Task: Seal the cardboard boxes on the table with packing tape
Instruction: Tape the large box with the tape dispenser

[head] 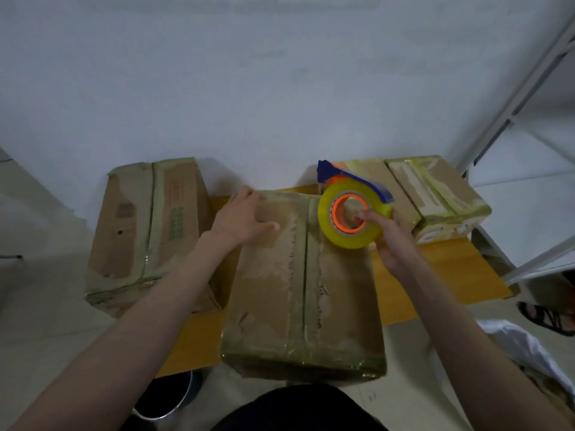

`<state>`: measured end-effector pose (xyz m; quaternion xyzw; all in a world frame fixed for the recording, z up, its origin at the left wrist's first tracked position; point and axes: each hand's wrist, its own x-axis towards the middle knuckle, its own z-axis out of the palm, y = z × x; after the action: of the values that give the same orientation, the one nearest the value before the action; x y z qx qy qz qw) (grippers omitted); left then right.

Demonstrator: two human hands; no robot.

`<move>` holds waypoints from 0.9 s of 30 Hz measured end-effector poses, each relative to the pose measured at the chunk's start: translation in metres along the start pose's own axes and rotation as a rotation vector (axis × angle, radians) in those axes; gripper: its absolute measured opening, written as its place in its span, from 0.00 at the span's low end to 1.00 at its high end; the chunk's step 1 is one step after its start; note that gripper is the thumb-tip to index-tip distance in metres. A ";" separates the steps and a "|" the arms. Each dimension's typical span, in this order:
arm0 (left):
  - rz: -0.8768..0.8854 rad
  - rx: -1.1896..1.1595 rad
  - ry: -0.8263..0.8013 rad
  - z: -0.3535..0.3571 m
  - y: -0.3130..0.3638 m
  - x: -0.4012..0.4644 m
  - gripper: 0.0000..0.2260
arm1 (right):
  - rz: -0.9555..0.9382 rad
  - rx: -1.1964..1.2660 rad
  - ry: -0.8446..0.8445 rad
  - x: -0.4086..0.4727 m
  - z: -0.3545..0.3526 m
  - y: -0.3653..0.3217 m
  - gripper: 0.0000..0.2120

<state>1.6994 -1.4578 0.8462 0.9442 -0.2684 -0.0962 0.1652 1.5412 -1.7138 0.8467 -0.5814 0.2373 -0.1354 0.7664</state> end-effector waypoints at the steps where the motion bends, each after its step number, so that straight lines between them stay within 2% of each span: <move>1: 0.003 -0.036 -0.031 0.000 0.001 0.013 0.38 | -0.011 -0.023 -0.029 0.006 -0.002 -0.001 0.22; 3: -0.005 -0.077 -0.076 0.005 -0.001 0.034 0.44 | -0.027 -0.069 -0.071 0.017 -0.006 -0.001 0.22; 5: -0.033 -0.127 -0.086 0.015 -0.005 0.044 0.46 | -0.045 -0.096 -0.101 0.027 -0.006 -0.003 0.22; 8: -0.093 -0.274 0.011 0.029 -0.009 0.043 0.45 | -0.120 -0.153 -0.130 0.046 0.003 -0.007 0.25; 12: -0.147 -0.360 0.114 0.040 -0.010 0.035 0.44 | -0.169 -0.204 -0.183 0.078 0.025 -0.011 0.29; 18: -0.182 -0.415 0.101 0.050 -0.012 0.026 0.44 | -0.213 -0.339 -0.299 0.104 0.036 -0.007 0.34; 23: -0.166 -0.320 0.109 0.045 -0.010 0.031 0.39 | -0.224 -0.407 -0.324 0.107 0.021 -0.007 0.38; 27: -0.233 -0.424 0.121 0.018 -0.009 0.040 0.24 | -0.206 -0.455 -0.375 0.114 0.018 -0.010 0.36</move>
<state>1.7325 -1.4771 0.8228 0.9171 -0.1209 -0.1118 0.3631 1.6487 -1.7566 0.8362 -0.7739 0.0558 -0.0462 0.6291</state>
